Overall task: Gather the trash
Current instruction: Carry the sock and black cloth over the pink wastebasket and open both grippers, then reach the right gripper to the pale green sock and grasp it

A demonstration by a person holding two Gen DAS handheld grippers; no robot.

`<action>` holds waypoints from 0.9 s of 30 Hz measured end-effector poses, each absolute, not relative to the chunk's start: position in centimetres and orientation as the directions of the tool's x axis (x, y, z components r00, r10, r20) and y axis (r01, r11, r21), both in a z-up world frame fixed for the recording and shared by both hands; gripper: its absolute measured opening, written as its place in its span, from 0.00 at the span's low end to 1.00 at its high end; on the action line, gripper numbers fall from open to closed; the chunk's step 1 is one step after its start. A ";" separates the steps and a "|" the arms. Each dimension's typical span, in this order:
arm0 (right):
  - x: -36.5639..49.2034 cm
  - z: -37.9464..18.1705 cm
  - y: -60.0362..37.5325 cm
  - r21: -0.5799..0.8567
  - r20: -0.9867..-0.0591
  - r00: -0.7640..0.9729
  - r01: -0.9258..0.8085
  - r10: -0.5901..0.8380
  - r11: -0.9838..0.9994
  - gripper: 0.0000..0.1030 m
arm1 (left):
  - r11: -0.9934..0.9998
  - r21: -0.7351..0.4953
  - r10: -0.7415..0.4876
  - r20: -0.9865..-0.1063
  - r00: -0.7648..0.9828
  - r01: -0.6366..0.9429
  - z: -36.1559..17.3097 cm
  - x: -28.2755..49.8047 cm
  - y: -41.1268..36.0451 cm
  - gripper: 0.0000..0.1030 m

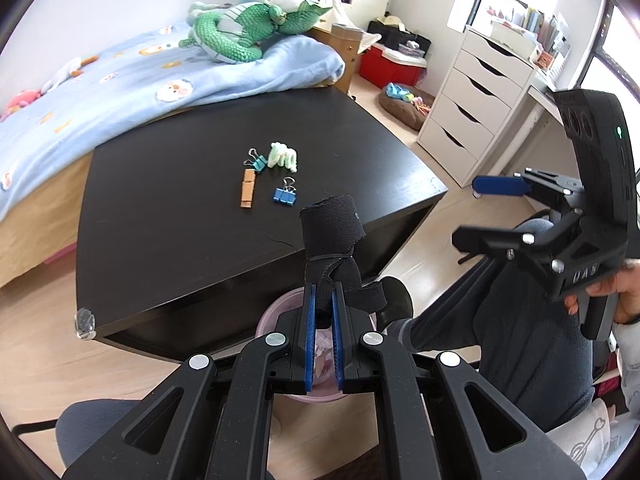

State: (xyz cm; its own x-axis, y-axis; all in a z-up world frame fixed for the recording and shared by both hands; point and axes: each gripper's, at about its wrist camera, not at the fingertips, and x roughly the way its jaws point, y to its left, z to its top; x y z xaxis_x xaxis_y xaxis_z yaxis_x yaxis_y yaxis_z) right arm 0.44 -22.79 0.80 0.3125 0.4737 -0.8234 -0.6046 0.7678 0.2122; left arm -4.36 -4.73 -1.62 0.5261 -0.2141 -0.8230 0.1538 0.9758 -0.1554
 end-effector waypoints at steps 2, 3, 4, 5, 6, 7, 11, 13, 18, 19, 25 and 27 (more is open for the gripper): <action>0.6 0.9 -23.2 0.216 -0.820 0.321 -0.593 0.474 0.776 0.97 | 0.974 -0.156 -0.218 -0.824 0.522 0.161 -1.7 -4.2 -5.0 0.07; 0.7 1.0 -23.5 0.220 -0.818 0.323 -0.587 0.475 0.779 0.97 | 0.974 -0.156 -0.220 -0.826 0.519 0.166 -1.7 -4.2 -5.2 0.07; 0.7 1.0 -23.6 0.224 -0.817 0.324 -0.583 0.477 0.781 0.97 | 0.973 -0.157 -0.223 -0.827 0.517 0.170 -1.7 -4.1 -5.3 0.08; 0.8 1.1 -23.9 0.231 -0.815 0.324 -0.579 0.481 0.782 0.97 | 0.972 -0.159 -0.227 -0.828 0.513 0.173 -1.8 -4.1 -5.4 0.09; 0.9 1.1 -24.0 0.232 -0.814 0.325 -0.577 0.481 0.783 0.97 | 0.971 -0.163 -0.232 -0.830 0.508 0.176 -1.9 -4.0 -5.5 0.10; 0.9 1.1 -24.1 0.233 -0.814 0.326 -0.576 0.481 0.784 0.97 | 0.970 -0.164 -0.233 -0.832 0.504 0.178 -2.0 -3.9 -5.5 0.12; 1.0 1.2 -24.1 0.244 -0.813 0.316 -0.578 0.489 0.779 0.97 | 0.971 -0.161 -0.228 -0.841 0.490 0.176 -2.7 -3.5 -5.8 0.37; 0.9 1.1 -24.1 0.246 -0.813 0.313 -0.580 0.491 0.777 0.97 | 0.973 -0.167 -0.225 -0.840 0.494 0.160 -3.0 -3.4 -5.6 0.58; 0.9 1.1 -24.1 0.245 -0.812 0.314 -0.580 0.491 0.777 0.97 | 0.976 -0.173 -0.216 -0.826 0.521 0.130 -2.8 -3.5 -5.1 0.87; 0.9 1.1 -24.0 0.245 -0.813 0.314 -0.580 0.491 0.777 0.97 | 0.978 -0.169 -0.207 -0.825 0.527 0.120 -2.8 -3.5 -4.9 0.89; 0.8 1.0 -23.8 0.245 -0.812 0.311 -0.585 0.493 0.773 0.97 | 0.983 -0.175 -0.180 -0.811 0.556 0.063 -2.5 -3.4 -3.6 0.92; 0.9 0.9 -23.7 0.247 -0.812 0.309 -0.586 0.494 0.772 0.97 | 0.985 -0.165 -0.168 -0.807 0.566 0.057 -2.4 -3.5 -3.5 0.92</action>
State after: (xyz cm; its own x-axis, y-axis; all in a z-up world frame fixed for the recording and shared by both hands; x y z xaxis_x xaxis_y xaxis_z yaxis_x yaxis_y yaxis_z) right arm 0.86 -23.72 0.94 0.3089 0.4944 -0.8125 -0.5859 0.7718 0.2469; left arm -3.54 -3.50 -2.39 0.5657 -0.1679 -0.8073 0.0572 0.9847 -0.1647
